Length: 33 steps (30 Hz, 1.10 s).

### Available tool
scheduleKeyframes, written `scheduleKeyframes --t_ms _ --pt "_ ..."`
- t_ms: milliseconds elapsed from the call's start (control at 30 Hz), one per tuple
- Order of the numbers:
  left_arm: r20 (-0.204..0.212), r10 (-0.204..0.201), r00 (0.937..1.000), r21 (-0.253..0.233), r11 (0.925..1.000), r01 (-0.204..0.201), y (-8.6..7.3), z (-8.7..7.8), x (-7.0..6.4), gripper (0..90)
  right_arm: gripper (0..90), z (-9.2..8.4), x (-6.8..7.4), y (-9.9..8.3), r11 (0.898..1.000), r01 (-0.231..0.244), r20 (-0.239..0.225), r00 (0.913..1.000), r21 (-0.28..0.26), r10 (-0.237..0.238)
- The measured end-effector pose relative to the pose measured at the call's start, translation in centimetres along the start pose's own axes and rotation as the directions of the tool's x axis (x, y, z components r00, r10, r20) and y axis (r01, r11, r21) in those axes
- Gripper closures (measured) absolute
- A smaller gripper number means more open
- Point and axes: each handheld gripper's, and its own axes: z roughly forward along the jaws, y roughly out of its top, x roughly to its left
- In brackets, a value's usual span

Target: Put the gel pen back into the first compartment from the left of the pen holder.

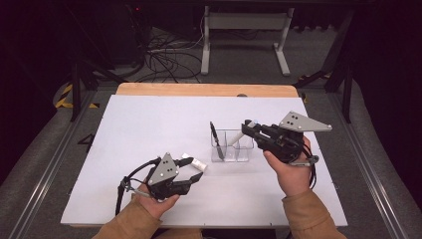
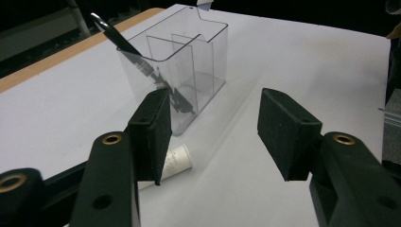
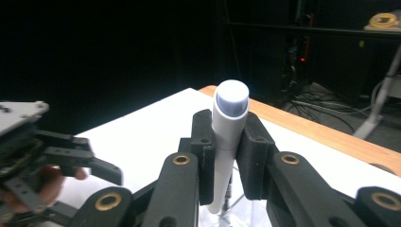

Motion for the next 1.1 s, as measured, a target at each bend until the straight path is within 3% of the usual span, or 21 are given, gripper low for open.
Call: scheduleKeyframes --t_ms 167,333,533,1100 --pt "-0.021 -0.009 0.9997 0.002 1.0000 0.009 -0.5 -0.6 0.5 43.4 78.7 0.7 -0.6 0.3 1.000 0.013 0.043 0.9990 0.016 -0.013" --pt "-0.031 -0.027 0.9991 -0.001 0.9996 0.027 -1.0 -1.3 0.9 40.5 78.7 1.5 -1.3 0.2 1.000 -0.018 0.081 0.9965 0.024 0.016" --pt "-0.049 -0.034 0.9982 0.006 0.9994 0.035 -1.7 -2.0 1.3 38.9 78.6 2.2 -1.9 -0.1 0.999 -0.024 0.130 0.9913 0.042 0.018" --pt "-0.085 -0.044 0.9954 -0.006 0.9990 0.043 -2.2 -3.0 2.0 36.7 78.5 3.4 -2.3 -1.1 0.997 -0.044 0.145 0.9889 0.068 0.034"
